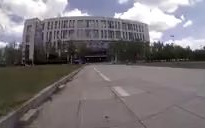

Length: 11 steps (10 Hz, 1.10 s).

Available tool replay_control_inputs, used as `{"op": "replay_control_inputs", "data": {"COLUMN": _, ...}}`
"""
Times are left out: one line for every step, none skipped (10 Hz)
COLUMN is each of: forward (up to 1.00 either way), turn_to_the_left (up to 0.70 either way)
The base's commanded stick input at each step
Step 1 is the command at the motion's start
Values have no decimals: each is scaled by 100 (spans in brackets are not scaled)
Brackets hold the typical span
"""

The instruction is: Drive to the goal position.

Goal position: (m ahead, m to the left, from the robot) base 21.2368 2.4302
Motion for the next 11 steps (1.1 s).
{"op": "replay_control_inputs", "data": {"forward": 70, "turn_to_the_left": 0}}
{"op": "replay_control_inputs", "data": {"forward": 70, "turn_to_the_left": 0}}
{"op": "replay_control_inputs", "data": {"forward": 70, "turn_to_the_left": 0}}
{"op": "replay_control_inputs", "data": {"forward": 70, "turn_to_the_left": 1}}
{"op": "replay_control_inputs", "data": {"forward": 70, "turn_to_the_left": 3}}
{"op": "replay_control_inputs", "data": {"forward": 70, "turn_to_the_left": 24}}
{"op": "replay_control_inputs", "data": {"forward": 70, "turn_to_the_left": 18}}
{"op": "replay_control_inputs", "data": {"forward": 70, "turn_to_the_left": 11}}
{"op": "replay_control_inputs", "data": {"forward": 70, "turn_to_the_left": 1}}
{"op": "replay_control_inputs", "data": {"forward": 70, "turn_to_the_left": 0}}
{"op": "replay_control_inputs", "data": {"forward": 70, "turn_to_the_left": 0}}
